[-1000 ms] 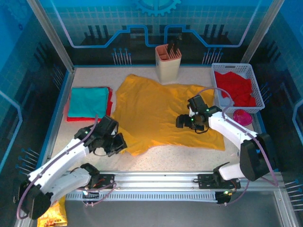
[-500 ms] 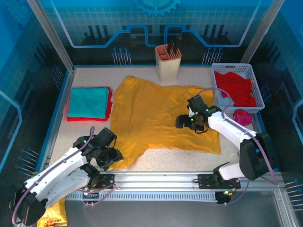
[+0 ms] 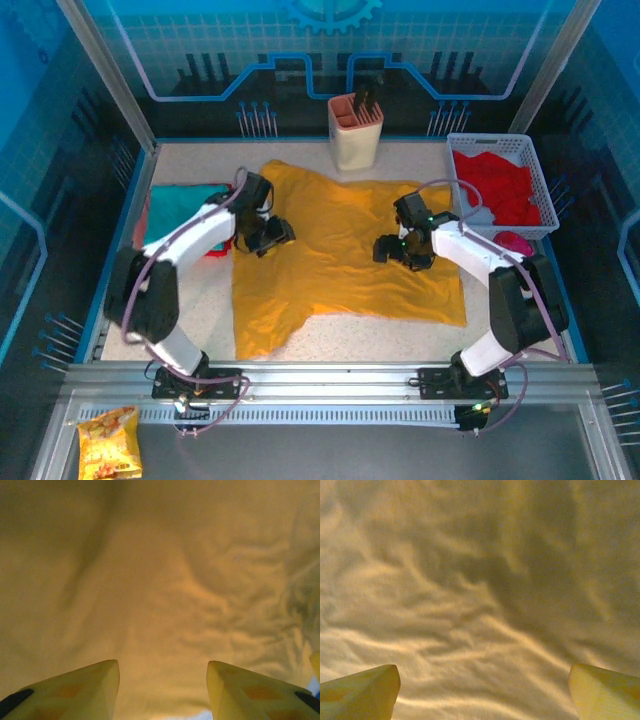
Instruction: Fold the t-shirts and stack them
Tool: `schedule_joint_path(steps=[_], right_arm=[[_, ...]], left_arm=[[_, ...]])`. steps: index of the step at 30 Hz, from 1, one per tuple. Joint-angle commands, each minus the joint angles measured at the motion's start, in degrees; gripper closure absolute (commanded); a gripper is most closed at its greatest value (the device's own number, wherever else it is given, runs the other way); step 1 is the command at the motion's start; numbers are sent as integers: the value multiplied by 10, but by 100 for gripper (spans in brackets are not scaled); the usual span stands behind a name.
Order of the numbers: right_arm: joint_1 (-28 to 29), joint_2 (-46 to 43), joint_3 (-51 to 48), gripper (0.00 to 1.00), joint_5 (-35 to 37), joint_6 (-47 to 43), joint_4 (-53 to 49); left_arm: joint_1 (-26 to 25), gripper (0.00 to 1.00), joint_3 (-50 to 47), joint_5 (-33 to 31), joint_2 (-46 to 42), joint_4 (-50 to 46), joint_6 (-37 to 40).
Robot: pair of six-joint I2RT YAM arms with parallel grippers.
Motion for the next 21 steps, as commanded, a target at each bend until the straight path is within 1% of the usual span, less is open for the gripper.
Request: schedule_joint_path(steps=[1, 4, 6, 9, 12, 14, 16, 18, 21], right_arm=[[-17, 40, 49, 13, 15, -14, -11], [-32, 46, 92, 14, 34, -28, -11], [-46, 55, 130, 14, 47, -36, -14], [-66, 102, 207, 14, 66, -55, -42], [-74, 150, 270, 13, 107, -83, -52], [-77, 187, 302, 12, 106, -103, -43], [-80, 233, 349, 11, 88, -119, -48], [-76, 275, 390, 7, 78, -141, -46], [-76, 330, 449, 3, 62, -173, -42]], left_arm=[[18, 53, 59, 9, 78, 10, 67], [39, 53, 111, -9, 118, 16, 84], [59, 49, 160, -3, 142, 20, 89], [84, 47, 248, 27, 190, 11, 100], [99, 46, 312, 35, 235, 11, 109], [105, 44, 351, 30, 264, 12, 121], [113, 42, 399, 33, 298, -3, 126], [119, 41, 432, 40, 318, -20, 124], [121, 41, 418, 48, 311, -1, 122]])
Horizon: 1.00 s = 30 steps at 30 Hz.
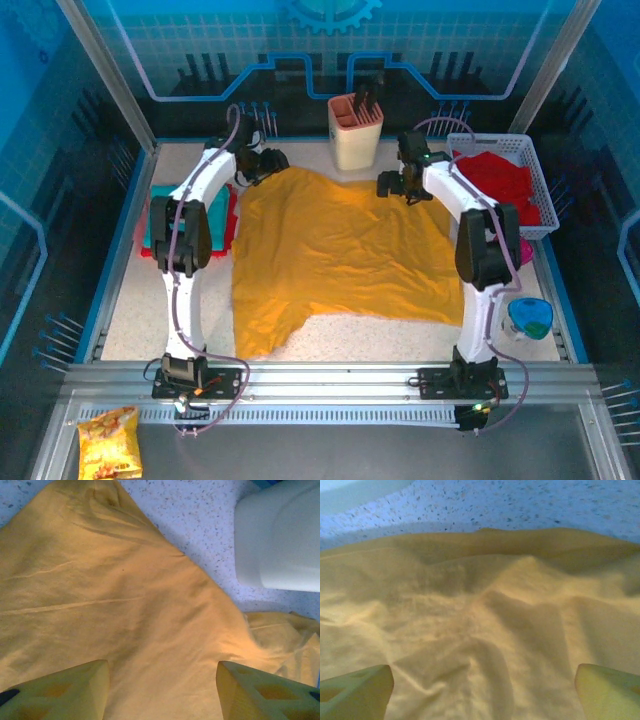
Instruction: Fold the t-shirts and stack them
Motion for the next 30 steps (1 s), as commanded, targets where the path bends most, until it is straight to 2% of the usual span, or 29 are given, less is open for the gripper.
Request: schedule_joint_path(steps=[1, 8, 14, 20, 23, 26, 29, 30], right_arm=[[-2, 55, 64, 3, -24, -55, -14], [8, 133, 167, 1, -78, -111, -10], [21, 209, 259, 6, -115, -148, -52], [41, 222, 261, 13, -175, -191, -53], [46, 232, 275, 16, -177, -194, -63], [49, 238, 285, 25, -163, -194, -71], [55, 234, 278, 45, -139, -194, -69], [59, 229, 269, 54, -124, -194, -59]], left_arm=[[4, 41, -9, 24, -2, -10, 11], [4, 43, -80, 46, -47, 11, 4], [4, 43, -129, 50, -85, 25, 0], [4, 44, -165, 52, -112, 34, -4], [4, 45, -170, 53, -117, 32, -3], [4, 45, -172, 54, -120, 29, -1], [5, 45, -180, 53, -126, 32, -2], [5, 45, -180, 54, -127, 32, -4]])
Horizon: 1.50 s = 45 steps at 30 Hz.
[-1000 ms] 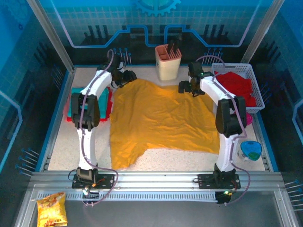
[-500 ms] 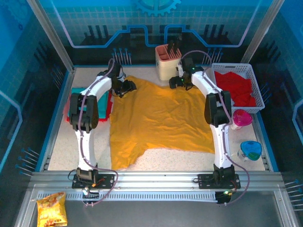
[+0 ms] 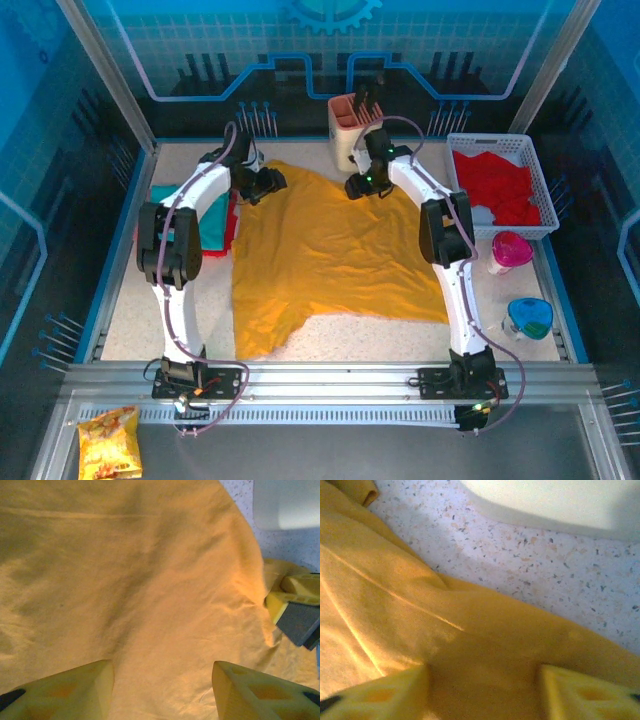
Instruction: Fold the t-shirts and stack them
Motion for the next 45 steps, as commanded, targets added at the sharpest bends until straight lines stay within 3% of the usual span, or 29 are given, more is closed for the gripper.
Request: schedule_joint_path(steps=[1, 4, 7, 16, 20, 25, 28, 32, 36, 41, 45], right_arm=[[13, -6, -8, 64, 36, -8, 2], [26, -42, -57, 89, 75, -15, 43], [38, -88, -121, 100, 84, -19, 92], [93, -264, -331, 100, 149, -25, 208], [133, -305, -391, 100, 199, -7, 184], [163, -315, -455, 100, 202, 73, 149], [163, -303, -475, 88, 184, 108, 142], [148, -342, -504, 46, 153, 142, 158], [104, -404, -521, 23, 98, 181, 155], [15, -433, -502, 14, 89, 247, 119], [-26, -382, -434, 14, 137, 273, 55]], left_arm=[[5, 46, -10, 16, -29, 2, -6], [5, 46, -9, 20, -33, 0, -8], [6, 47, -5, 20, -39, 0, -8], [16, 47, 9, 18, -38, 3, -14], [19, 48, 30, 19, -22, -6, -13], [19, 47, 65, 18, 7, -8, -15], [19, 47, 113, 16, 53, -29, -14], [16, 47, 153, 12, 107, -14, -25], [1, 44, 191, -2, 144, -2, -20], [-27, 42, 201, -38, 155, 11, -9], [-37, 39, 231, -57, 173, 19, -2]])
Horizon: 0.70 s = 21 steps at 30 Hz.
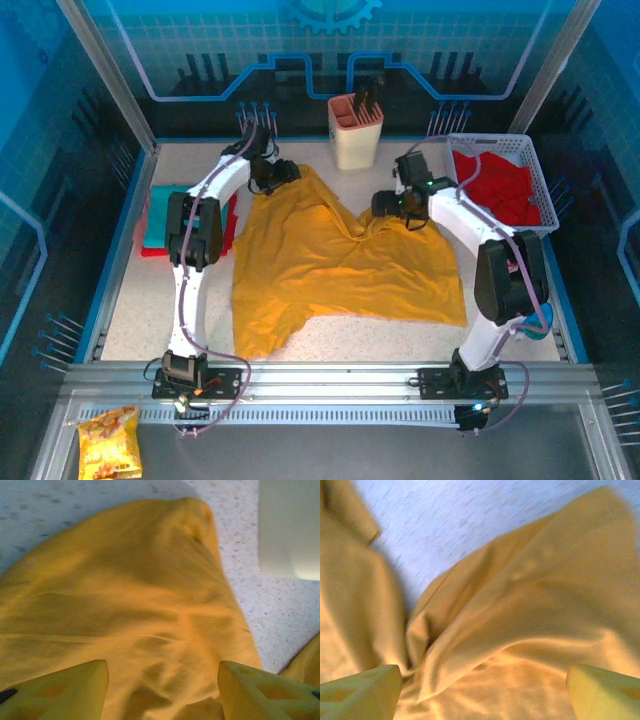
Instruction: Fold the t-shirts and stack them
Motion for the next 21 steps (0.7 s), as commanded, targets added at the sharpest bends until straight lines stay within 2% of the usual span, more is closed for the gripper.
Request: schedule_joint_path(steps=[1, 5, 10, 17, 19, 21], right_arm=[[-15, 50, 56, 13, 35, 42, -69], [-25, 139, 160, 11, 102, 51, -126], [-39, 235, 257, 10, 103, 64, -173], [-58, 290, 294, 13, 94, 61, -183], [-61, 302, 299, 15, 82, 59, -183], [-62, 311, 306, 21, 75, 58, -187]], left_arm=[[-10, 39, 51, -24, 19, 16, 12], [-24, 38, 116, -43, 61, -25, 20], [-39, 37, 157, -76, 97, -51, 12], [-50, 38, 236, -101, 156, -114, -6], [-50, 41, 247, -102, 166, -119, -12], [-50, 50, 255, -102, 173, -121, -18]])
